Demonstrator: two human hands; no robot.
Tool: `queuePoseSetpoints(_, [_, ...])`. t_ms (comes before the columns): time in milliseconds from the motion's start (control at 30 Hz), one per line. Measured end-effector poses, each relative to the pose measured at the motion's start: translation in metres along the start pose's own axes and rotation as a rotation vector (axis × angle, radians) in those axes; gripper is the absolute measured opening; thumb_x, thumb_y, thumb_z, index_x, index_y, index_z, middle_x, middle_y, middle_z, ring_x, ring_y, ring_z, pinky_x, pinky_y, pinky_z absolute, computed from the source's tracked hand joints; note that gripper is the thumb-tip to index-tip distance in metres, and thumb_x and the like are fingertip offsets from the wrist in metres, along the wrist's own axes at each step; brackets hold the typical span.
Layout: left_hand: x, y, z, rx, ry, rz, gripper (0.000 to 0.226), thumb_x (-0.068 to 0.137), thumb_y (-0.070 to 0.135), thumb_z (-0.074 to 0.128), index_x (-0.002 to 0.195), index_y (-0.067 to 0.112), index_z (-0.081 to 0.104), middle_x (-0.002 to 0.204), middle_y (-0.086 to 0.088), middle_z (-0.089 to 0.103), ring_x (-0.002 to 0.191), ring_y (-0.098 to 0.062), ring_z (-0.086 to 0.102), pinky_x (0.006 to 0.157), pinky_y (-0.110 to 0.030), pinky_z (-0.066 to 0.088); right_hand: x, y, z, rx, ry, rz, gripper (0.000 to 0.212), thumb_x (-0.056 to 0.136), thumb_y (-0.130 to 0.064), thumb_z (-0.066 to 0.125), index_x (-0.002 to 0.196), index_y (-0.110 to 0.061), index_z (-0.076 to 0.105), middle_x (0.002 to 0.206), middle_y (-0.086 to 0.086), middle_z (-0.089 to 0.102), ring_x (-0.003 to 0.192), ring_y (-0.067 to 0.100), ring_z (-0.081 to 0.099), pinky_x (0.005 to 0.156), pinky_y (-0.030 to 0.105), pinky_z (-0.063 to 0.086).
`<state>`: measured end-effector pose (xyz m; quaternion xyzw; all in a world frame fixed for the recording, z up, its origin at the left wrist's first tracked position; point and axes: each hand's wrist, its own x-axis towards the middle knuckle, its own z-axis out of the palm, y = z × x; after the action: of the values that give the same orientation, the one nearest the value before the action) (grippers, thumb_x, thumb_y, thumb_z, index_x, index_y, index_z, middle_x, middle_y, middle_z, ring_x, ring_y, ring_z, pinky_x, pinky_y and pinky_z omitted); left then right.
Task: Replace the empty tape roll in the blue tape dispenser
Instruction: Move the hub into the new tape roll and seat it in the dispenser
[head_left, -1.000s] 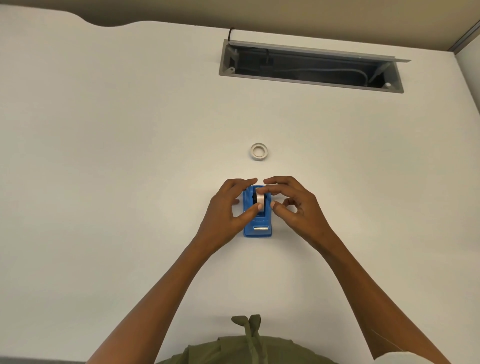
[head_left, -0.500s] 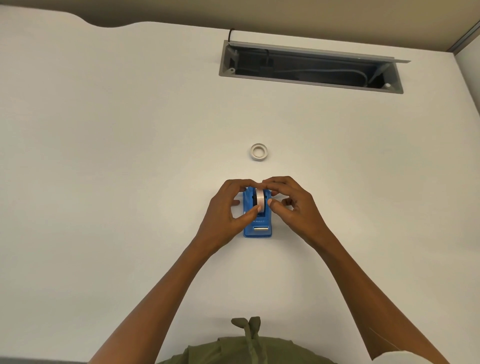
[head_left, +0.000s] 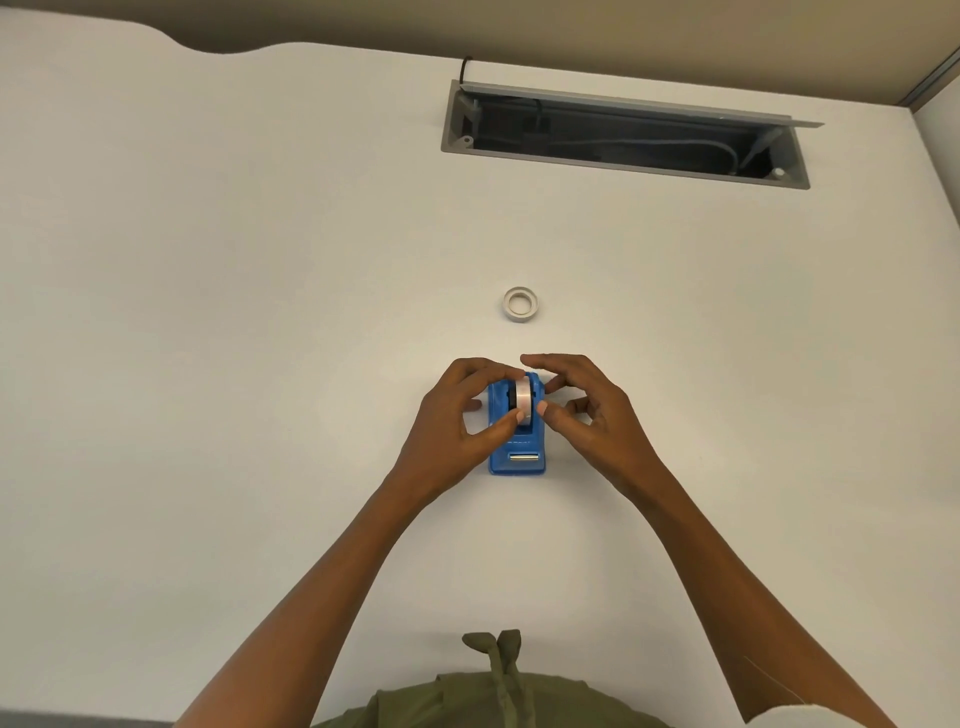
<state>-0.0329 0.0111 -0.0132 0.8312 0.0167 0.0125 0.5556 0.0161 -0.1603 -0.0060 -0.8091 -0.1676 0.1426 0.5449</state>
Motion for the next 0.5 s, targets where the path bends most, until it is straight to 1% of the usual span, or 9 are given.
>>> queuePoseSetpoints(100, [-0.0005,0.0016,0.0,0.005,0.011,-0.007,0.034,0.079,0.033,0.065,0.111,0.038,0.054,0.111,0.014,0.051,0.101,0.004,0.052,0.081,-0.015,0.048,-0.0032,-0.0013,-0.0017,-0.015,0.006,-0.042,0.032,0.081,-0.01,0.06,0.111,-0.021,0.062,0.122,-0.001,0.058,0.105,0.01,0.057,0.071,0.018,0.048])
queuePoseSetpoints(200, [-0.0003,0.0031,-0.0001,0.011,0.009,-0.011,0.034,0.079,0.036,0.062,0.111,0.036,0.055,0.113,0.01,0.052,0.102,0.002,0.052,0.082,-0.016,0.048,-0.0035,-0.0036,-0.0017,-0.048,-0.003,-0.064,0.028,0.078,-0.011,0.058,0.102,-0.023,0.066,0.122,-0.001,0.057,0.111,0.01,0.054,0.072,0.02,0.05])
queuePoseSetpoints(267, [-0.0002,0.0035,0.0001,0.015,0.007,-0.015,0.036,0.078,0.036,0.062,0.114,0.031,0.057,0.114,0.008,0.052,0.101,-0.002,0.053,0.082,-0.017,0.048,-0.0026,-0.0044,-0.0017,-0.059,-0.012,-0.063,0.03,0.077,-0.012,0.057,0.102,-0.024,0.066,0.122,-0.001,0.057,0.111,0.011,0.054,0.072,0.021,0.05])
queuePoseSetpoints(367, [-0.0007,0.0019,0.0009,0.03,0.008,-0.014,0.044,0.079,0.033,0.065,0.119,0.017,0.059,0.118,0.0,0.054,0.104,-0.009,0.053,0.084,-0.02,0.049,-0.0014,-0.0047,-0.0018,-0.06,-0.024,-0.061,0.032,0.076,-0.013,0.059,0.105,-0.026,0.065,0.12,-0.001,0.057,0.11,0.011,0.055,0.071,0.019,0.049])
queuePoseSetpoints(433, [-0.0006,0.0004,0.001,0.032,0.015,-0.012,0.043,0.08,0.028,0.069,0.12,0.015,0.059,0.119,-0.003,0.055,0.104,-0.01,0.052,0.083,-0.019,0.048,-0.001,-0.0045,-0.0012,-0.042,-0.03,-0.054,0.032,0.076,-0.016,0.061,0.106,-0.026,0.065,0.118,-0.001,0.058,0.107,0.011,0.056,0.069,0.018,0.048])
queuePoseSetpoints(500, [-0.0001,-0.001,0.0011,0.037,0.015,-0.008,0.044,0.08,0.029,0.069,0.12,0.015,0.059,0.119,-0.003,0.055,0.104,-0.009,0.052,0.083,-0.018,0.048,-0.0004,-0.0035,-0.0002,-0.032,-0.032,-0.046,0.031,0.076,-0.021,0.065,0.107,-0.022,0.066,0.118,-0.001,0.059,0.105,0.01,0.056,0.067,0.017,0.046])
